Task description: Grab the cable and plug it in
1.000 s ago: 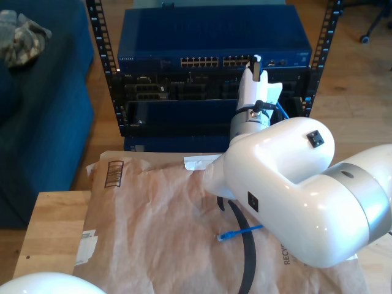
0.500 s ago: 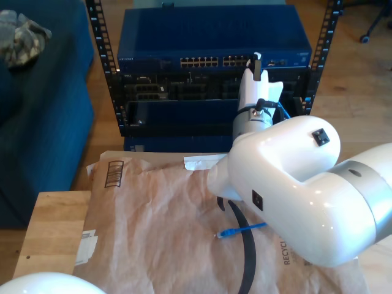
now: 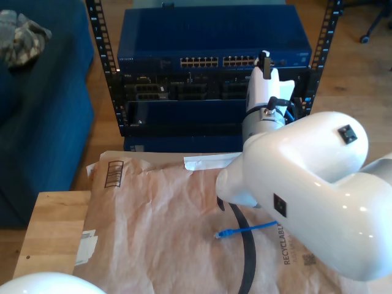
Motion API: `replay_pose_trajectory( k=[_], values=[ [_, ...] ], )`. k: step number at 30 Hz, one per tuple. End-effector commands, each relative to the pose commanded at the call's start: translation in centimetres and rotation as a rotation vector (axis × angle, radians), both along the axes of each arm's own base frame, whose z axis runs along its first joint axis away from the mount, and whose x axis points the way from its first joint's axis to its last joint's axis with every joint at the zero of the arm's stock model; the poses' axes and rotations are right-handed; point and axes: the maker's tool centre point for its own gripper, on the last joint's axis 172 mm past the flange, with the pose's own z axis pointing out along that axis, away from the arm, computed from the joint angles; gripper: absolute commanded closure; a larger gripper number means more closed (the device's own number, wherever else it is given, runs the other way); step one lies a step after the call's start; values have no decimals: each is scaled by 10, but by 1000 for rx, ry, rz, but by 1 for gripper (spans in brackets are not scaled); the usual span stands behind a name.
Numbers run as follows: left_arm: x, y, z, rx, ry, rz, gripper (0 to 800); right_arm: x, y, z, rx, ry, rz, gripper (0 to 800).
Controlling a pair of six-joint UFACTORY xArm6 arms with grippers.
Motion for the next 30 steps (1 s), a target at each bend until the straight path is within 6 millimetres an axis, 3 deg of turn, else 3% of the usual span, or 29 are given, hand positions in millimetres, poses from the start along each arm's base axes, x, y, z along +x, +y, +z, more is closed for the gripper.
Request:
replay_pose_trajectory(
  k=[9, 14, 19, 24, 27, 30],
  values=[
    [0, 0, 0, 0, 0, 0, 0, -17, -1, 2, -24, 103, 79, 374],
    [0, 0, 0, 2, 0, 0, 0, -15, -35, 14, -74, 155, 115, 297],
    [0, 0, 0, 0, 0, 0, 0, -16, -93, 16, -117, 244, 97, 173],
    [0, 1, 0, 2, 0, 0, 0, -20, -157, 20, -164, 352, 65, 108],
    [0, 0, 0, 2, 0, 0, 0, -29, -208, 13, -196, 451, 24, 93],
    [0, 0, 0, 0, 0, 0, 0, -53, -273, -3, -213, 599, -41, 41]
  ],
)
